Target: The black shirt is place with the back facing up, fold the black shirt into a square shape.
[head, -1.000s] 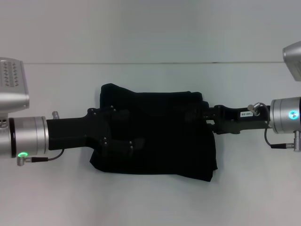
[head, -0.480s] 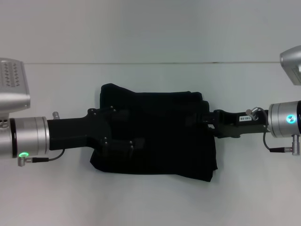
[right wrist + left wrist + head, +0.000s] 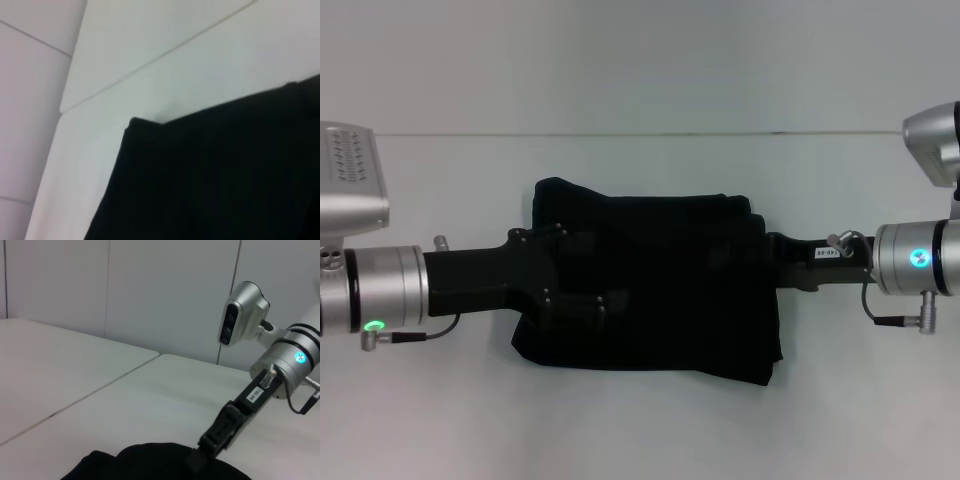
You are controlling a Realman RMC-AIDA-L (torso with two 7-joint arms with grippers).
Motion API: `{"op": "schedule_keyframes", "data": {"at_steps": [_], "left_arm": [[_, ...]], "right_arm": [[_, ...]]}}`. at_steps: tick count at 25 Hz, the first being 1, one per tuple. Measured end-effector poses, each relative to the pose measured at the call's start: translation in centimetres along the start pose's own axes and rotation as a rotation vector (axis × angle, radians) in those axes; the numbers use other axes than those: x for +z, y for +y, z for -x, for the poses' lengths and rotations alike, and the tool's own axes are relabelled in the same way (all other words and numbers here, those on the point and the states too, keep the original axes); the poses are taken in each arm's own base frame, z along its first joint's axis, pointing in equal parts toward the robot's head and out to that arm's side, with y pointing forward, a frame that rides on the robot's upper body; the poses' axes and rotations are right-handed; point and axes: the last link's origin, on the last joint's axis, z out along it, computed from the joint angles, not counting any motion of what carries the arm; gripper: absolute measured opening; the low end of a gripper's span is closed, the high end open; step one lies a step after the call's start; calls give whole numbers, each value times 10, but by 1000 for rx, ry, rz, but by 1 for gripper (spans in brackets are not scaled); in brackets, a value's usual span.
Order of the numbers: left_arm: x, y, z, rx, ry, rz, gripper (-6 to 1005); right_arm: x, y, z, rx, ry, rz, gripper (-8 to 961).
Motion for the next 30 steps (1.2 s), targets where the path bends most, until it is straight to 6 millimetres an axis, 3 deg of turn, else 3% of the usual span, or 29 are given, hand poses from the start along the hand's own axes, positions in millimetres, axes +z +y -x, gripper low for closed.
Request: {"op": "schedule_keyframes", "data": {"at_steps": [7, 17, 20, 30], "left_arm": [[1, 1, 2, -10, 0, 3, 949], [3, 4, 4, -27, 5, 10, 950], [3, 3, 4, -45, 5, 8, 950], [1, 2, 1, -106, 14, 7, 950]], "right_arm": [[0, 0, 0, -38, -51, 37, 509], [6, 2, -3, -109, -66, 33, 274], [7, 6, 1, -171, -78, 32, 70], [-11, 12, 27, -276, -108, 21, 71]]}}
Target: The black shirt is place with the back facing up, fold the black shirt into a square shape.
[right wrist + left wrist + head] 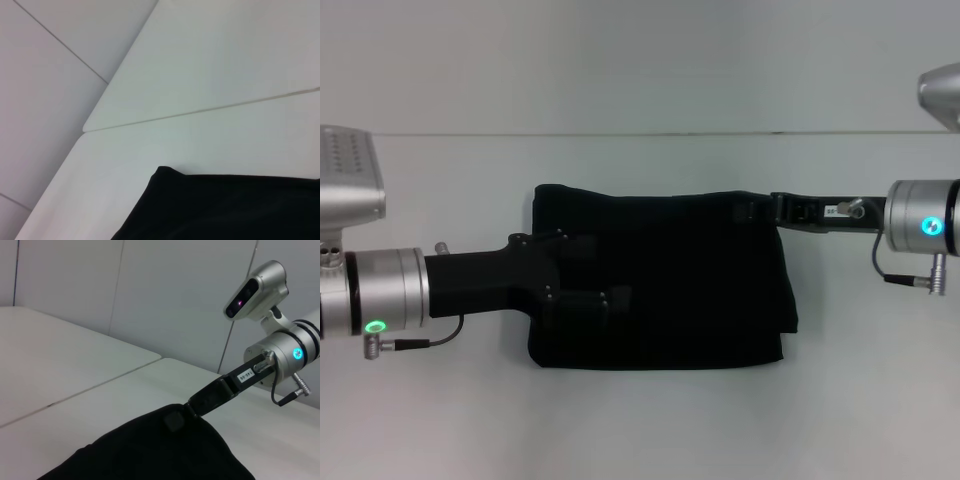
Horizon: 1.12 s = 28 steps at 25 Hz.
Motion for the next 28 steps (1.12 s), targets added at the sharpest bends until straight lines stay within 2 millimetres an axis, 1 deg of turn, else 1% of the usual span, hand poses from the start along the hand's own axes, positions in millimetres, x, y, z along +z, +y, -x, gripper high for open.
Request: {"op": "schedule_keyframes", "data": {"at_steps": [2, 8, 11, 14, 17, 23, 25, 28], "left_arm": [[0, 0, 0, -15, 1, 1, 950], [3, 1, -1, -19, 2, 6, 950], [5, -1, -3, -31, -1, -4, 950], [7, -8, -5, -64, -6, -37, 950], [12, -16, -11, -115, -7, -79, 950], [17, -23, -22, -142, -4, -101, 949], [18, -24, -25, -136, -3, -107, 949], [21, -27, -26, -133, -4, -126, 949]], "right_arm": [[-1, -1, -1, -1, 13, -1, 70], [5, -6, -15, 12, 78, -47, 72], [5, -8, -18, 2, 90, -62, 75], [1, -14, -14, 1, 62, -91, 79], [-11, -25, -10, 11, 19, -124, 82], [-39, -35, -5, 24, -45, -117, 308], [-48, -37, -4, 24, -62, -109, 548], [-59, -38, -1, 11, -96, -89, 658]]}}
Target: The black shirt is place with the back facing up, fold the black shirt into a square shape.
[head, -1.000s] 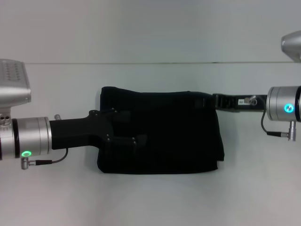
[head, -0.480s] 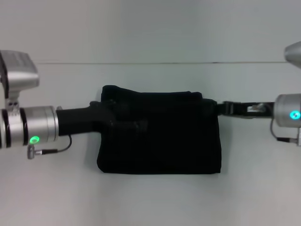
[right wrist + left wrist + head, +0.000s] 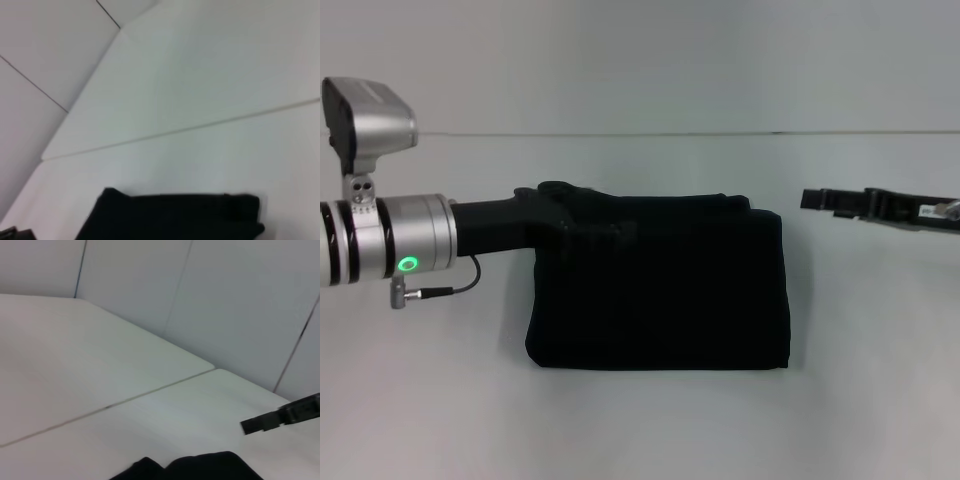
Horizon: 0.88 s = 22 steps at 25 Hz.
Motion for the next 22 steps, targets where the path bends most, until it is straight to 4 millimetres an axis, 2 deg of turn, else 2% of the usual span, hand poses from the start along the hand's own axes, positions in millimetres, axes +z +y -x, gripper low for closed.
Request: {"op": "schedule_keyframes", "data": {"at_steps": [3, 7, 12, 17, 22], "left_arm": [[3, 1, -3, 7, 2, 6, 949], [2, 10, -12, 78, 18, 75, 949], [-10, 16, -23, 205, 25, 145, 950], [-36, 17, -29, 352, -8, 152, 950], [-40, 14, -25, 380, -92, 133, 950]], "right_arm": [[-6, 1, 3, -53, -47, 38, 769], [-6, 12, 5, -220, -140, 104, 771], [-2, 34, 4, -493, -221, 204, 746], [3, 48, 4, -690, -130, 264, 714], [3, 62, 12, -754, -2, 296, 701]]}}
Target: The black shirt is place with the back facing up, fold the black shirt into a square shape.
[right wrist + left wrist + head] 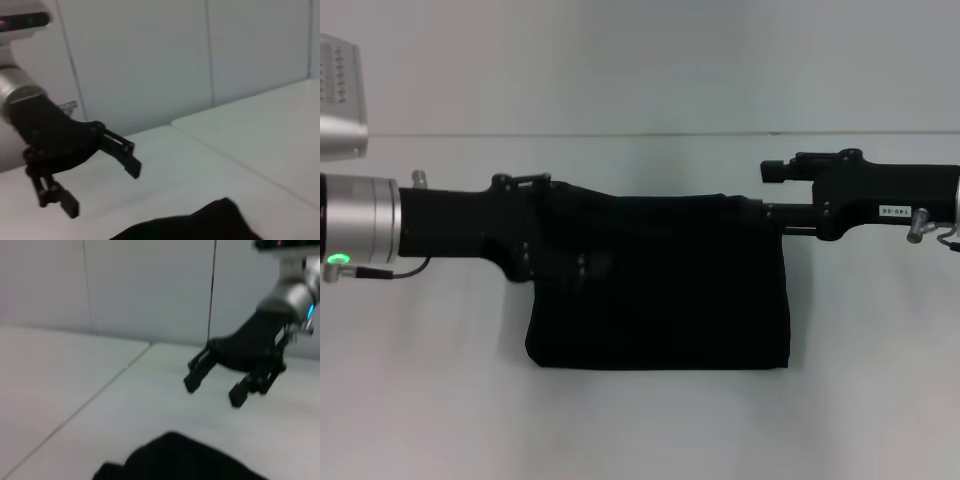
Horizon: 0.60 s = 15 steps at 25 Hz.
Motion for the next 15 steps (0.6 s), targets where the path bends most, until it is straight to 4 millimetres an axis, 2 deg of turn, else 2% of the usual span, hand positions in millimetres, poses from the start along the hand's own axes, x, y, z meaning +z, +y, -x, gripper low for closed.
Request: {"op": "schedule_keyframes", "data": {"at_steps": [5, 15], "left_arm": [[3, -1, 3, -11, -53, 8, 950], [10, -1, 5, -13, -71, -2, 949]], "right_arm": [[0, 4, 10, -2, 69, 34, 702], [1, 3, 8, 22, 82, 25, 723]]}}
